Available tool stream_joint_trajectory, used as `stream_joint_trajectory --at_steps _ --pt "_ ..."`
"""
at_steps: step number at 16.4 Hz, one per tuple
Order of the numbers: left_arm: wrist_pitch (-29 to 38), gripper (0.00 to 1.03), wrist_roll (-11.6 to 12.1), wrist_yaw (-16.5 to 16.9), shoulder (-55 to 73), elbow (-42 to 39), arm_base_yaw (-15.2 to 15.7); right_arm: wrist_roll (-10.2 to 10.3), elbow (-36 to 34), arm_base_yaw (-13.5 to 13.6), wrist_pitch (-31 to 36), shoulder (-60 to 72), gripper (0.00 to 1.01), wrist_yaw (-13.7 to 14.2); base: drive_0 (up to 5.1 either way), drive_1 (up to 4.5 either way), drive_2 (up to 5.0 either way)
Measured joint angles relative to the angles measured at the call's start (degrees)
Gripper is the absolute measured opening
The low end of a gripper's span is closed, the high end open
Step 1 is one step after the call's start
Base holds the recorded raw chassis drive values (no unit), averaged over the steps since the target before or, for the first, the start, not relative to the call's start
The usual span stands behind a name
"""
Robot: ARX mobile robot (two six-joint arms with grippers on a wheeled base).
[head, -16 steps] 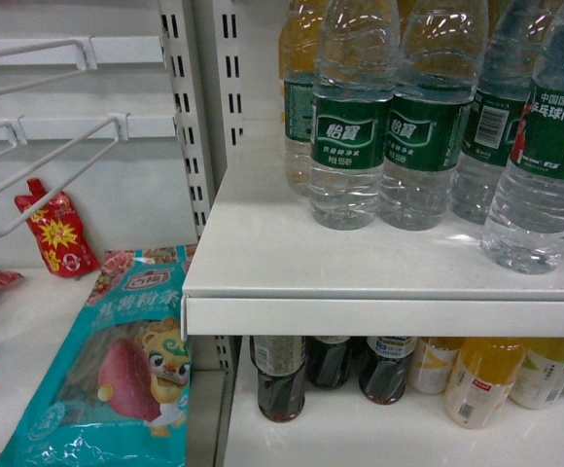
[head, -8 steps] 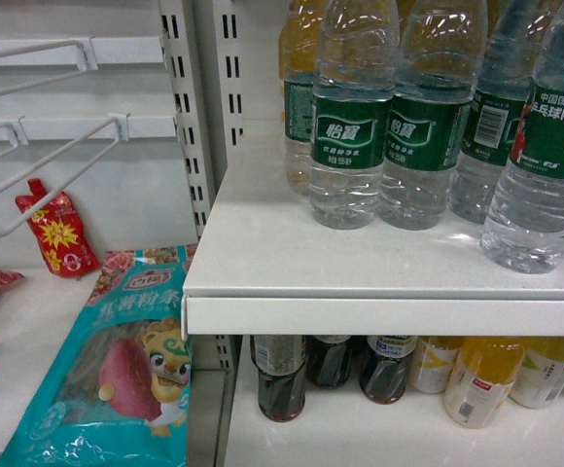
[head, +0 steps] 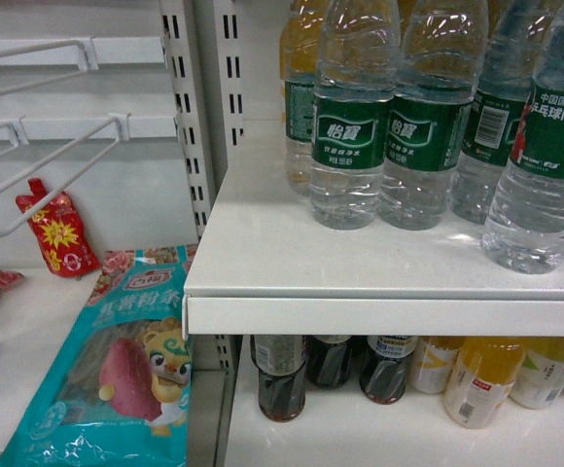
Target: Move water from second to third shelf
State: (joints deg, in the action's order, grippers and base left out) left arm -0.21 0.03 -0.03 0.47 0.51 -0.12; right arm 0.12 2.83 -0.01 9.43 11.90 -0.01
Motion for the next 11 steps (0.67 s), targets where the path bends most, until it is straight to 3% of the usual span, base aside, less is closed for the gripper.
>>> stream_joint_trajectory --at_steps 2,3,4,7,9,11 --pt "0.0 0.98 0.0 0.02 0.0 0.0 0.0 0.0 -1.81 0.0 0.28 -1.99 0.02 0.0 0.0 0.0 0.0" --pt "0.0 0.98 0.0 -0.07 0.0 0.0 0.0 -0.02 -2.12 0.0 -8.44 -7.72 0.02 -0.04 0.0 0.0 0.0" --pt "0.09 0.98 0.0 0.02 0.0 0.0 0.0 0.0 -2.1 0.0 -9.86 -11.65 0.02 0.0 0.0 0.0 0.0" --pt "0.02 0.98 0.0 0.02 0.02 0.0 0.0 0.0 -2.1 0.0 -9.66 -11.65 0.02 0.0 0.0 0.0 0.0" --pt "0.02 0.98 0.0 0.02 0.0 0.0 0.0 -0.04 -2.1 0.0 -9.64 -11.65 0.14 0.0 0.0 0.0 0.0" --pt "0.02 0.98 0.0 0.02 0.02 0.0 0.0 -0.04 -2.1 0.0 -9.64 -11.65 0.32 0.02 0.0 0.0 0.0"
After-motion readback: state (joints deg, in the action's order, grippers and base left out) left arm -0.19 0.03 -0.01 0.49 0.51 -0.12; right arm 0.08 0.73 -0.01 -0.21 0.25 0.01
